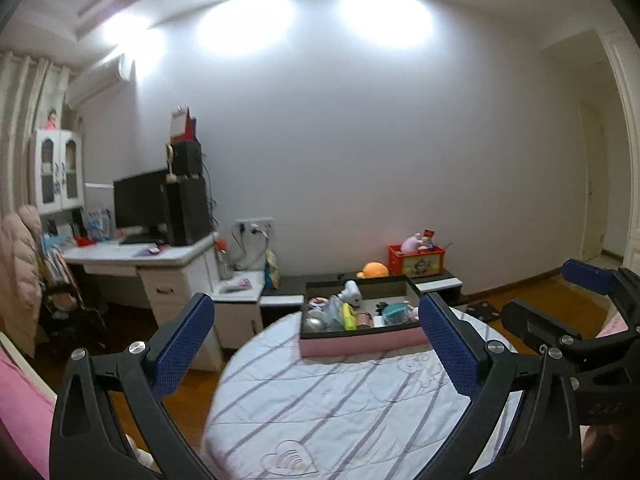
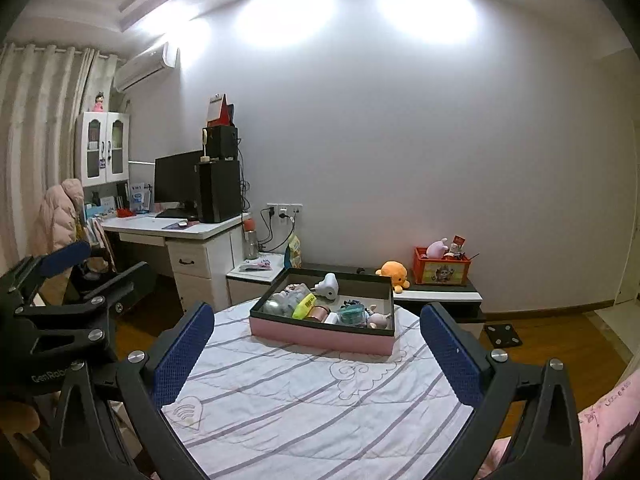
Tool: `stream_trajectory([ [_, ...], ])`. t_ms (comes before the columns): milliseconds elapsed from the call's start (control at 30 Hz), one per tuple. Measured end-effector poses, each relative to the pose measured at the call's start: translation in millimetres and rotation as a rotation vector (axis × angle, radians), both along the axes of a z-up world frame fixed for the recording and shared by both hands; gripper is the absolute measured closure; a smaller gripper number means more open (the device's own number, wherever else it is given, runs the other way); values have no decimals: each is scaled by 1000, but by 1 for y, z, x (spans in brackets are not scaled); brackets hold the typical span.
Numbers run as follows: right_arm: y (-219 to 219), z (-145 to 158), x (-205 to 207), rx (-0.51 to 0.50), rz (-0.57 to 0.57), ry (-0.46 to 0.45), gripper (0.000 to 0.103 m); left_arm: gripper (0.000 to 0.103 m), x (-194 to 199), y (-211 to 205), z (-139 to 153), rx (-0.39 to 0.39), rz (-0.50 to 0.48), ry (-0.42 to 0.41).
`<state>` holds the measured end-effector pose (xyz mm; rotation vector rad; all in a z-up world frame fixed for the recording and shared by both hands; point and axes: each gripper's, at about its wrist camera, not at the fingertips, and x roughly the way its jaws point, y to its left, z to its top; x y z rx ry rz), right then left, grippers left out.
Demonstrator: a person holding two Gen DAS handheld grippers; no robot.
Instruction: Organize rigid objects
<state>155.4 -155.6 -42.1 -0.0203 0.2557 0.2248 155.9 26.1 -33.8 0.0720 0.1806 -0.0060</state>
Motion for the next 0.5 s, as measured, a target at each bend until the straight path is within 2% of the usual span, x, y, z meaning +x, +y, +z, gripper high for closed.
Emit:
stream_trajectory([
  [500, -2, 16, -43, 27, 8, -67, 0, 0, -38, -4, 13, 9, 24, -75],
])
